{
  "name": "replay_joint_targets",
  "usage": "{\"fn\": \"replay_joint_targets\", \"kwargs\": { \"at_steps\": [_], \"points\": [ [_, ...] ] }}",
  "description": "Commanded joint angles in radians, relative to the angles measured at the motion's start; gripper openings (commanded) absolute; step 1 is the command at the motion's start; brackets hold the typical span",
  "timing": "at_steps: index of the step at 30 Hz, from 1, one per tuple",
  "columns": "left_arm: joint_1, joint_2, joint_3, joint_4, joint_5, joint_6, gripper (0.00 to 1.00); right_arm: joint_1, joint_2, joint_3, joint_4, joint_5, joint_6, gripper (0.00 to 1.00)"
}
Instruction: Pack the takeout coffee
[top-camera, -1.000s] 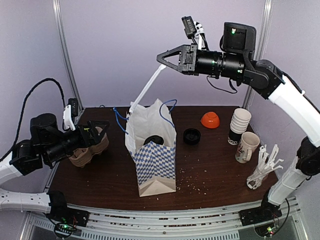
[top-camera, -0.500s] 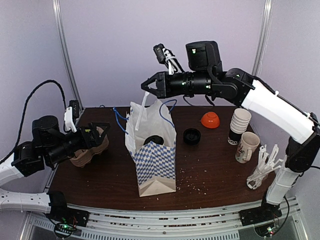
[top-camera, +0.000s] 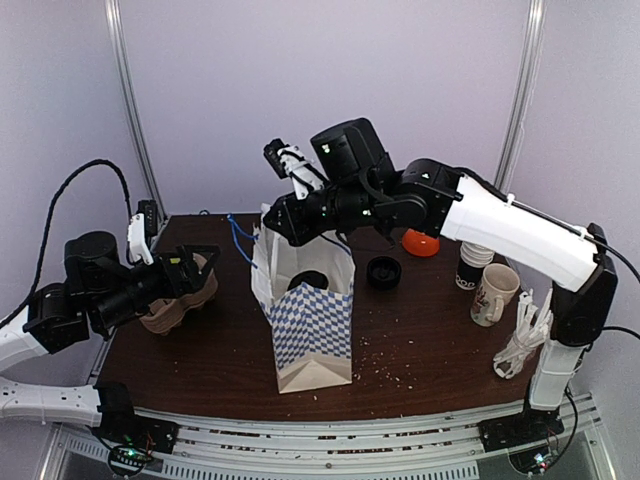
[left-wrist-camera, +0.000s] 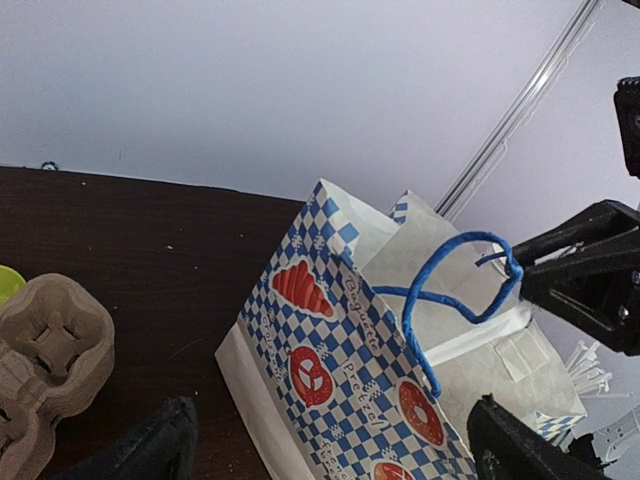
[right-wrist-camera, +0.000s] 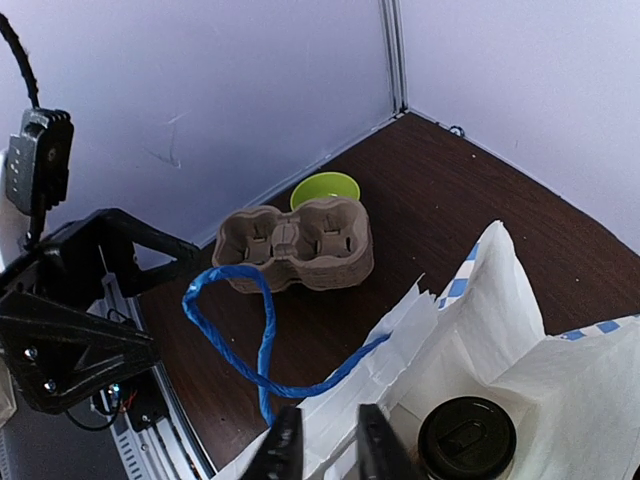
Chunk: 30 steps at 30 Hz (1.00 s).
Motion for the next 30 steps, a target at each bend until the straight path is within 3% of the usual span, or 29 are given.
{"fn": "replay_joint_targets", "kwargs": {
  "at_steps": [1, 5, 9, 16, 23, 27, 30],
  "points": [
    [0.005, -0.001, -0.01, 0.039, -0.016, 0.019, 0.98, 0.006, 0.043, 0.113, -0.122, -0.002, -0.047, 0.42],
    [0.005, 0.0, -0.005, 0.033, -0.02, 0.022, 0.98, 0.007, 0.011, 0.125, -0.125, -0.031, -0.036, 0.67],
    [0.005, 0.002, -0.002, 0.032, -0.021, 0.023, 0.98, 0.007, -0.06, 0.125, -0.113, -0.014, -0.026, 0.79],
    [0.005, 0.027, 0.032, 0.008, -0.033, 0.018, 0.98, 0.002, -0.258, 0.017, -0.083, 0.108, -0.013, 0.81],
    [0.005, 0.042, 0.055, -0.013, -0.065, 0.011, 0.98, 0.002, -0.542, -0.38, 0.041, 0.247, 0.049, 0.81],
    [0.005, 0.056, 0.089, -0.083, -0.158, 0.017, 0.98, -0.004, -0.699, -0.648, 0.155, 0.36, 0.1, 0.81],
    [0.023, 0.065, 0.138, -0.137, -0.217, 0.03, 0.98, -0.053, -0.748, -0.736, 0.148, 0.403, 0.151, 0.83]
  ]
}}
